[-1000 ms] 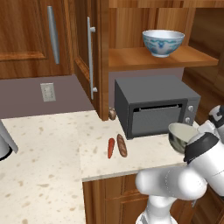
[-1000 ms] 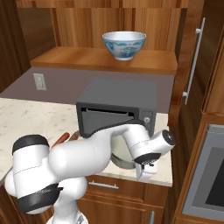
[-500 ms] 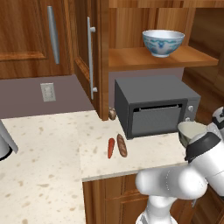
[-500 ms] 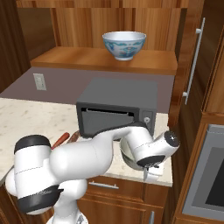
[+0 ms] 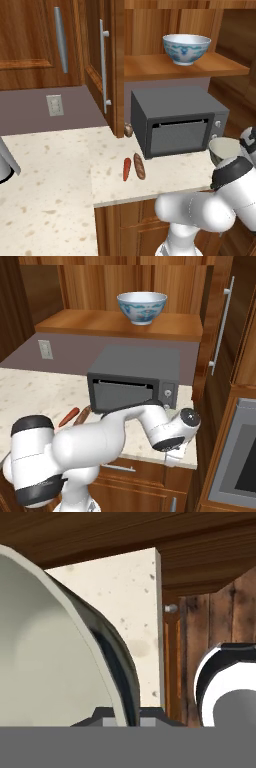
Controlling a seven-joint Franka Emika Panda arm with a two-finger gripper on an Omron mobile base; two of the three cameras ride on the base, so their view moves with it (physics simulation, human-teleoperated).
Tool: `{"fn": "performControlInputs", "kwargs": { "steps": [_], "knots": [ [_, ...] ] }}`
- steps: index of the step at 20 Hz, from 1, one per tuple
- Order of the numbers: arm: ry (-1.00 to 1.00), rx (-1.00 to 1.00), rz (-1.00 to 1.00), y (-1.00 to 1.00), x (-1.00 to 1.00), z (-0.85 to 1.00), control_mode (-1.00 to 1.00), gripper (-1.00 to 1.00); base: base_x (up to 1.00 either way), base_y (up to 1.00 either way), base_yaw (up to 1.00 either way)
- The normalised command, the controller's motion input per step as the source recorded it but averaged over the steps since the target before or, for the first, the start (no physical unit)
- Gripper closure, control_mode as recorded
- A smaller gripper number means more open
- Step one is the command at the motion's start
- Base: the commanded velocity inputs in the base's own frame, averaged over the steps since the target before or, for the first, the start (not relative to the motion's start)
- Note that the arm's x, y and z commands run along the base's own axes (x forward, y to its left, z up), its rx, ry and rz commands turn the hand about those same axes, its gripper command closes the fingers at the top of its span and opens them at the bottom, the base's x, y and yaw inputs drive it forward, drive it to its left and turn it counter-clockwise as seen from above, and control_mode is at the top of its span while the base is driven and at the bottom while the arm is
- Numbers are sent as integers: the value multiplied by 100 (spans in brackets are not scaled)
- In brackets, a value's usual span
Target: Pick both bowls and place them on the counter. Then place the carrot in one bowl and place the baguette in the other bowl.
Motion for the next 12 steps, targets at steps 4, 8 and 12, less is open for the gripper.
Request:
{"fn": "performControlInputs", "kwargs": {
  "steps": [4, 8, 12],
  "knots": [
    [-6, -4, -6, 0, 0, -16, -100, -100, 0, 0, 0],
    [-1, -1, -3, 0, 1, -6, -100, -100, 0, 0, 0],
    [-2, 0, 0, 0, 7, 1, -100, -100, 0, 0, 0]
  ]
}}
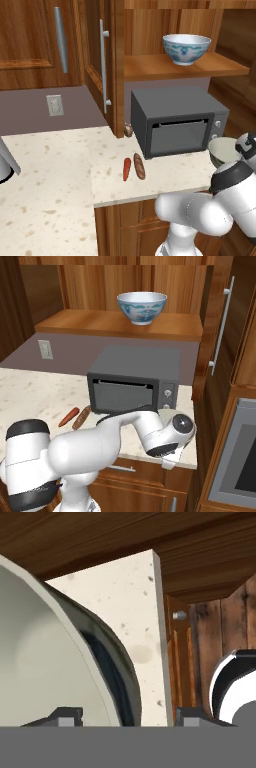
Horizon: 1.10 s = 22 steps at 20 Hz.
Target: Pick both bowls and place them on the counter. Then place the carrot in one bowl and place the baguette in the other bowl.
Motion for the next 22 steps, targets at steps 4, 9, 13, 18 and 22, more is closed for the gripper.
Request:
{"fn": "performControlInputs", "kwargs": {
  "steps": [4, 9, 13, 18, 22],
  "knots": [
    [-9, 0, 0, 0, 1, 8, -100, -100, 0, 0, 0],
    [-13, 0, 0, 1, -7, 15, -100, -100, 0, 0, 0],
    [-14, 0, 0, 1, -13, 24, -100, -100, 0, 0, 0],
    [0, 0, -1, 7, -13, 31, -100, -100, 0, 0, 0],
    [0, 0, -1, 18, -19, 37, -100, -100, 0, 0, 0]
  ]
}}
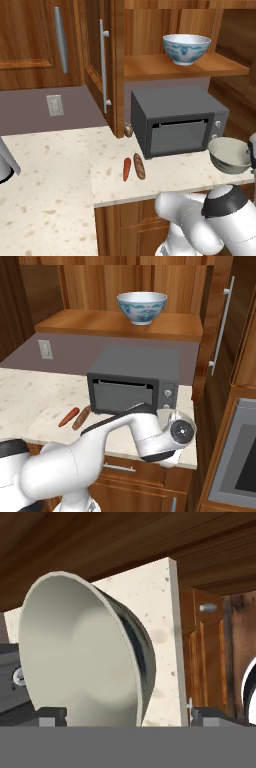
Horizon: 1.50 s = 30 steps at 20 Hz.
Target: Pick both bowls and place them on the counter. Then place the carrot in one bowl and place the baguette in the other bowl.
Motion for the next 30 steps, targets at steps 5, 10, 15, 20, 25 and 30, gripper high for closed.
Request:
{"fn": "performControlInputs", "kwargs": {
  "steps": [5, 10, 15, 20, 25, 30],
  "knots": [
    [0, 0, 0, 24, -26, 36, -100, -100, 0, 0, 0],
    [0, -1, 0, 35, -32, 23, -100, -100, 0, 0, 0],
    [-3, -6, 0, 41, -21, 23, -100, -100, 0, 0, 0],
    [0, -4, 0, 33, -9, 43, -100, -100, 0, 0, 0],
    [2, -1, 2, 28, -5, 57, -100, -100, 0, 0, 0],
    [4, -1, 8, 22, -6, 63, -100, -100, 0, 0, 0]
  ]
}}
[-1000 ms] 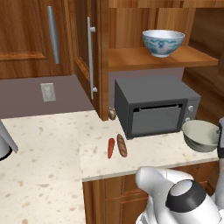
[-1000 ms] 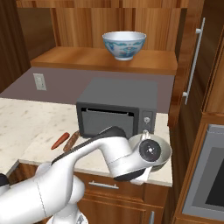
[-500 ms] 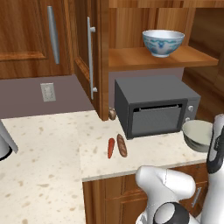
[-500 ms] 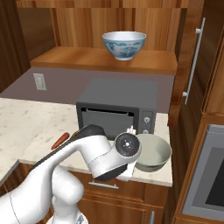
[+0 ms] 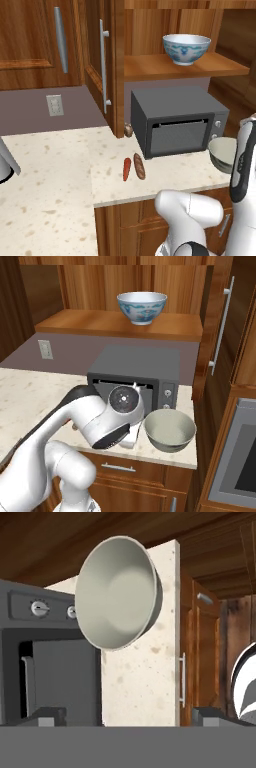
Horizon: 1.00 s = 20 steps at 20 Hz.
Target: Pick both bowls and place them on the counter. Then place the carrot in one bowl and place the baguette in the other bowl.
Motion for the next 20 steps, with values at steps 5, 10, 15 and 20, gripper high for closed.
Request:
{"fn": "performControlInputs", "kwargs": {
  "steps": [5, 10, 15, 20],
  "knots": [
    [-7, -5, 5, 19, -5, 61, -100, -100, 0, 0, 0],
    [-14, -5, 0, 22, 0, 57, -100, -100, 0, 0, 0],
    [-12, -1, 0, 25, 1, 58, -100, -100, 0, 0, 0],
    [-11, 0, 0, 19, 6, 56, -100, -100, 0, 0, 0]
  ]
}}
